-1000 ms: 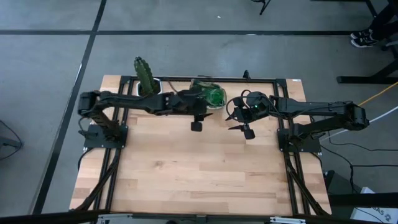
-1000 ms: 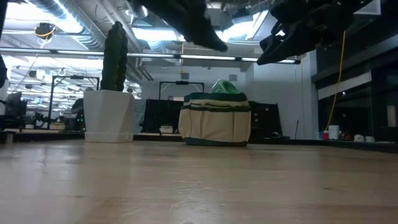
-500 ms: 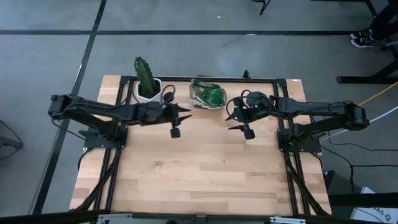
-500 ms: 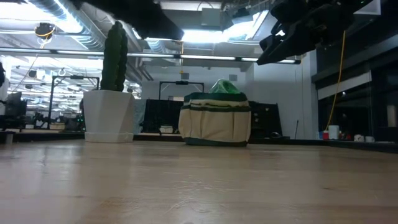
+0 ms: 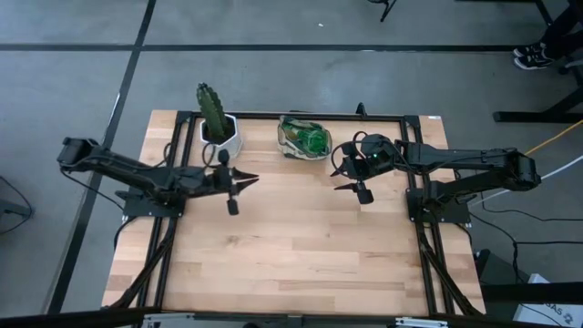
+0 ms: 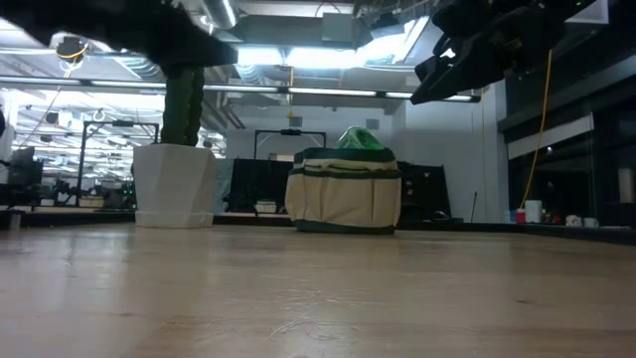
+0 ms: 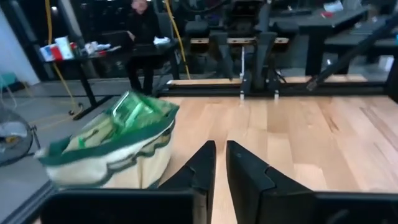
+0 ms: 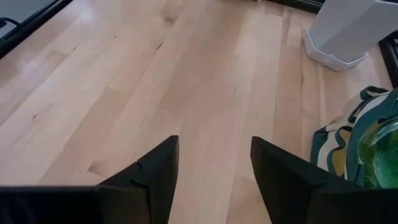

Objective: Pick & Place Garden tools in Gardening bag
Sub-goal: Return to Home Position

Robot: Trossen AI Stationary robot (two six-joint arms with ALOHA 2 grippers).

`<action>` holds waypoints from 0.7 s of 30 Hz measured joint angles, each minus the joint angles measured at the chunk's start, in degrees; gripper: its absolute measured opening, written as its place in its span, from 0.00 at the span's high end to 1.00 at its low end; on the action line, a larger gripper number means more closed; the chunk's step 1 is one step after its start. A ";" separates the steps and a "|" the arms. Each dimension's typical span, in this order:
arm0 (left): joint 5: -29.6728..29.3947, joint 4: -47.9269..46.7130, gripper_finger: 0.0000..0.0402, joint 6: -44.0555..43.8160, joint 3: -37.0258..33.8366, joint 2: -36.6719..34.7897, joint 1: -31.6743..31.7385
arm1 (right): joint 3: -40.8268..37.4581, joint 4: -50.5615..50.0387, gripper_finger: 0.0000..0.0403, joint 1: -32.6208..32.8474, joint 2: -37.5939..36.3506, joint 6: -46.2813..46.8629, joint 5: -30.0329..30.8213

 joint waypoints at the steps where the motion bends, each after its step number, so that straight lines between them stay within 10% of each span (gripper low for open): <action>1: -0.50 0.78 0.93 -0.87 -1.42 -1.01 -0.26 | 0.00 -0.01 0.50 0.00 0.01 0.00 0.00; 21: 0.35 0.50 1.00 -7.09 -20.96 -23.82 -1.60 | 0.00 0.00 0.50 0.01 0.01 0.00 0.00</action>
